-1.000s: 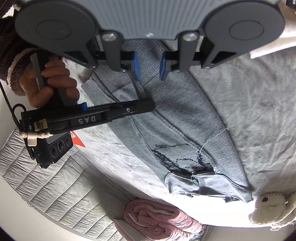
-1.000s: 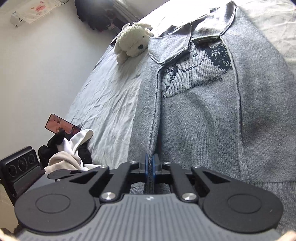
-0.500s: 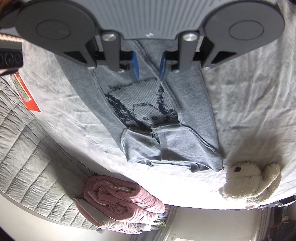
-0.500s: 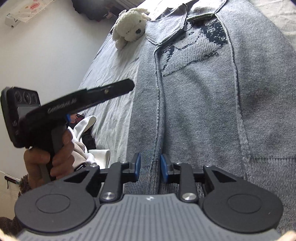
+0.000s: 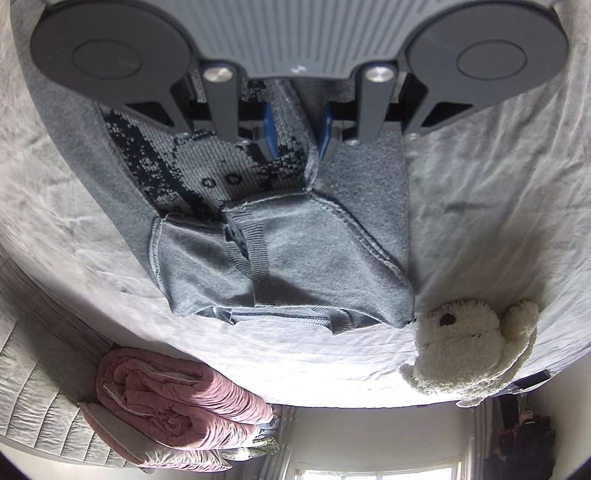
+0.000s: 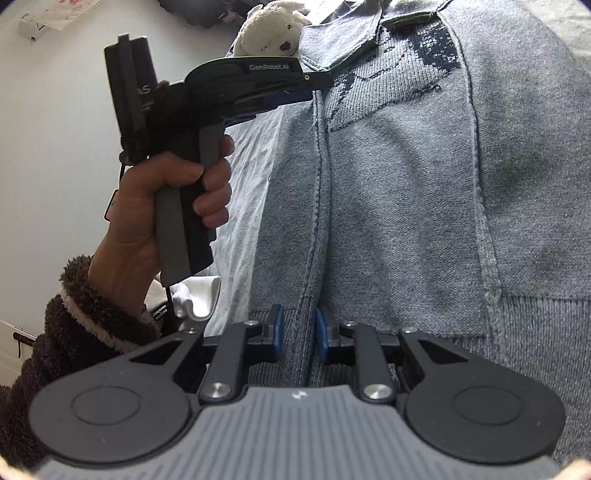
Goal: Fold clothes
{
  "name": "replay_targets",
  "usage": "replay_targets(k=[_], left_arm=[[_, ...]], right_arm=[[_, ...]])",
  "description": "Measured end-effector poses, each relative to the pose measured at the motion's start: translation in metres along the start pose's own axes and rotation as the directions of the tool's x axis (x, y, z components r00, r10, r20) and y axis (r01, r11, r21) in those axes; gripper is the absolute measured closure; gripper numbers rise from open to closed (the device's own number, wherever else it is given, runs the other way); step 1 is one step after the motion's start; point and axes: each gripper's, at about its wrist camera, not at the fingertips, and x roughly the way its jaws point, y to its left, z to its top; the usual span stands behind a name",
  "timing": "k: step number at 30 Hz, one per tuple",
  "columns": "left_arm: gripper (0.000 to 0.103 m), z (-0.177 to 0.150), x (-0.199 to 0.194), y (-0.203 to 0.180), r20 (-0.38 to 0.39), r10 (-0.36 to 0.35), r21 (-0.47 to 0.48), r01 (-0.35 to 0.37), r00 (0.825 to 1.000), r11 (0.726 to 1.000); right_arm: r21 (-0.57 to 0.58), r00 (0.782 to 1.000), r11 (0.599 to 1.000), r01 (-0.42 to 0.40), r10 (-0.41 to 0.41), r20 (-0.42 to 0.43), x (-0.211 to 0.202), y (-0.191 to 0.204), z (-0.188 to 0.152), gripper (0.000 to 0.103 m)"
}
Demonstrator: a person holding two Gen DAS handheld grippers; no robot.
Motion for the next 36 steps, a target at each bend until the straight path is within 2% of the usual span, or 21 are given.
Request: replay_targets(k=[1,2,3,9,11,15,18,20,23,25,28,32,36], left_arm=[[0.085,0.0,0.003,0.0,-0.001,0.008,-0.007,-0.008,1.0,1.0],[0.096,0.0,0.002,0.0,0.003,0.013,-0.01,-0.013,1.0,1.0],[0.1,0.001,0.002,0.0,0.007,0.018,-0.014,-0.018,1.0,1.0],[0.1,0.007,-0.014,-0.005,0.076,-0.017,-0.026,0.019,0.997,0.999],[0.1,0.009,-0.017,-0.008,0.089,-0.028,-0.02,0.03,0.996,0.999],[0.099,0.007,-0.001,-0.009,0.033,-0.06,-0.016,0.06,0.998,0.998],[0.094,-0.001,0.002,-0.007,0.02,-0.102,-0.035,0.103,0.995,0.994],[0.085,-0.004,-0.002,-0.005,0.039,-0.132,-0.049,0.134,0.991,0.99],[0.082,-0.005,-0.011,0.003,0.093,-0.165,-0.079,0.172,0.982,0.982],[0.08,-0.004,-0.009,0.005,0.08,-0.173,-0.083,0.18,0.982,0.98],[0.079,-0.001,-0.008,-0.002,0.07,-0.154,-0.035,0.157,0.986,0.987],[0.069,0.004,-0.011,-0.01,0.098,-0.141,0.029,0.138,0.985,0.99],[0.069,0.012,-0.011,-0.009,0.133,-0.16,0.051,0.155,0.978,0.987]], right_arm=[[-0.001,1.0,1.0,0.001,-0.001,-0.003,0.0,0.0,0.0,0.089],[-0.004,1.0,1.0,0.004,-0.004,-0.004,0.0,0.0,-0.001,0.093],[-0.007,1.0,1.0,0.007,-0.007,-0.005,0.0,0.0,-0.001,0.094],[0.018,0.999,0.999,-0.039,0.039,-0.002,-0.014,0.002,-0.001,0.096],[0.014,1.0,0.999,-0.03,0.03,-0.002,-0.018,0.002,-0.002,0.096],[0.017,0.999,1.0,0.01,-0.009,-0.036,-0.009,0.002,-0.001,0.095],[0.026,0.995,0.999,0.033,-0.031,-0.09,0.001,0.005,0.003,0.091],[0.04,0.995,0.999,0.022,-0.018,-0.101,0.001,0.005,0.004,0.087],[0.016,0.997,1.0,0.025,-0.024,-0.068,-0.013,0.007,0.01,0.086],[0.007,0.999,0.999,0.037,-0.036,-0.034,-0.021,0.008,0.015,0.083],[0.019,0.998,0.998,0.056,-0.057,0.028,-0.034,0.006,0.025,0.065],[0.026,0.993,0.997,0.067,-0.069,0.091,-0.053,-0.006,0.034,0.065],[0.021,0.984,0.997,0.071,-0.073,0.162,-0.072,-0.009,0.049,0.065]])
